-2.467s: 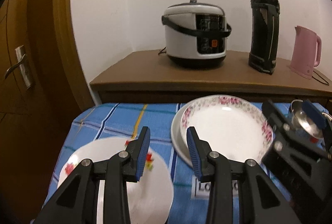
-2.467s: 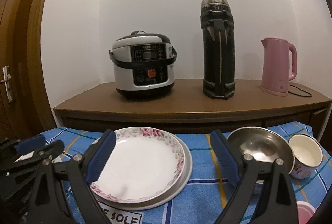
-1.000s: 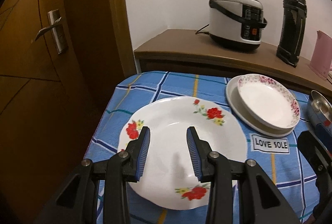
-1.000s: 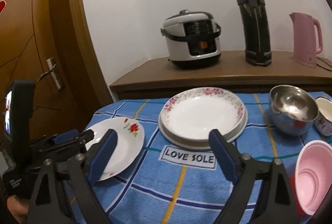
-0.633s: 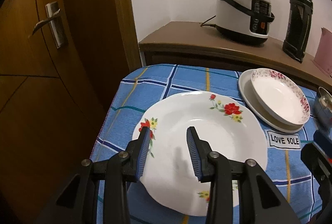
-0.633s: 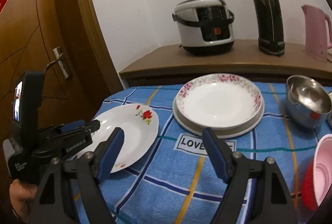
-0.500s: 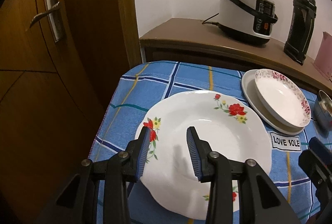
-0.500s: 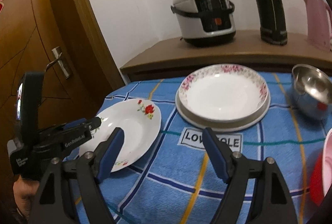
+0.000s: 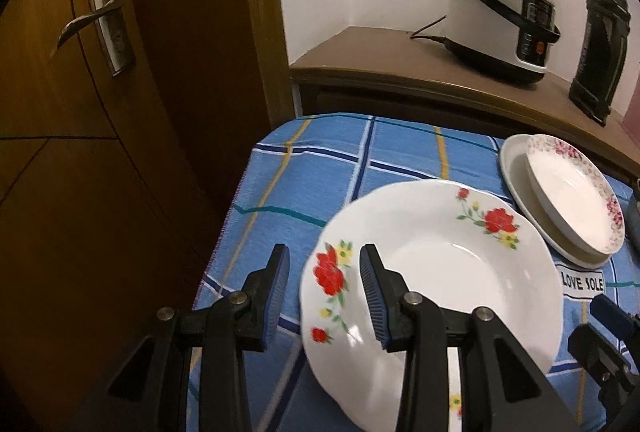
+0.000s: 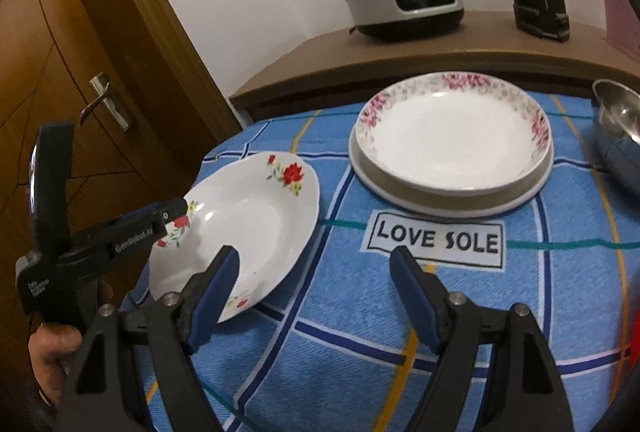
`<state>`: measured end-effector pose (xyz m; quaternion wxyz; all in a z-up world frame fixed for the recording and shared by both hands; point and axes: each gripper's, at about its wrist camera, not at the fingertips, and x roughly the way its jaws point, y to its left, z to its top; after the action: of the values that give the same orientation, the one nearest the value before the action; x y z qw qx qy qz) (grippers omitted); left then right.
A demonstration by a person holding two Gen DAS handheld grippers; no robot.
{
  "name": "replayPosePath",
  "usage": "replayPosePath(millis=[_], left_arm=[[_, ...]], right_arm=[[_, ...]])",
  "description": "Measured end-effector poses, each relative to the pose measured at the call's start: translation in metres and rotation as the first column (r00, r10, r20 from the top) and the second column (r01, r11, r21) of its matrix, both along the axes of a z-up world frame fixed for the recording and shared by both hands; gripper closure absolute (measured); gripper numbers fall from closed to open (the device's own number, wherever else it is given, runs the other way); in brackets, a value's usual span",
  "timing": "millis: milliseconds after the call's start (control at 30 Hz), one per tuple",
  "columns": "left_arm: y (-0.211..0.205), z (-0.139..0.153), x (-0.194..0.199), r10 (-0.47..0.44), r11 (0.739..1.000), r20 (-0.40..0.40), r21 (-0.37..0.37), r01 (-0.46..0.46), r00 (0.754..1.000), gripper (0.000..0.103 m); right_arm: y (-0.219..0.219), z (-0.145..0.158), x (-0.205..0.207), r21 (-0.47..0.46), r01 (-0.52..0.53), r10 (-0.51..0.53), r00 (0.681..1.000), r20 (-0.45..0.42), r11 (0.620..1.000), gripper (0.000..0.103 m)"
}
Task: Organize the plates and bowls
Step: 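Close the left gripper on the red-flower plate's rim while the right gripper grips it too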
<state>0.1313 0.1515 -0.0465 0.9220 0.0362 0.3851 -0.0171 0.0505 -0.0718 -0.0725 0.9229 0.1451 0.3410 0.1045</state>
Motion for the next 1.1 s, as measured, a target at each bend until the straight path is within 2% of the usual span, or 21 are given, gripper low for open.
replayPosePath(millis=[233, 467, 633, 800, 967, 1100], left_arm=[[0.017, -0.001, 0.012, 0.012, 0.999, -0.01, -0.036, -0.012, 1.0, 0.063], [0.024, 0.0, 0.022, 0.028, 0.999, -0.014, -0.029, -0.028, 1.0, 0.063], [0.025, -0.002, 0.027, 0.026, 0.998, -0.031, -0.061, -0.028, 0.999, 0.063], [0.016, 0.002, 0.028, -0.03, 0.992, -0.034, -0.124, 0.026, 0.999, 0.063], [0.004, -0.004, 0.032, -0.069, 0.988, -0.06, -0.144, 0.06, 0.996, 0.063], [-0.005, -0.008, 0.032, -0.072, 0.992, -0.056, -0.103, 0.066, 0.996, 0.063]], right_arm=[[0.005, -0.007, 0.014, -0.016, -0.003, 0.002, 0.999, -0.05, 1.0, 0.024], [0.007, -0.012, 0.023, 0.008, -0.006, 0.007, 0.997, -0.07, 1.0, 0.027], [0.011, -0.011, 0.025, 0.005, -0.013, 0.014, 0.998, -0.062, 1.0, 0.028], [0.013, -0.013, 0.026, 0.008, -0.022, 0.022, 0.998, -0.066, 1.0, 0.03], [0.015, -0.016, 0.029, 0.017, -0.043, 0.044, 0.996, -0.076, 0.999, 0.043], [0.016, -0.018, 0.033, 0.03, -0.045, 0.048, 0.995, -0.089, 0.999, 0.046]])
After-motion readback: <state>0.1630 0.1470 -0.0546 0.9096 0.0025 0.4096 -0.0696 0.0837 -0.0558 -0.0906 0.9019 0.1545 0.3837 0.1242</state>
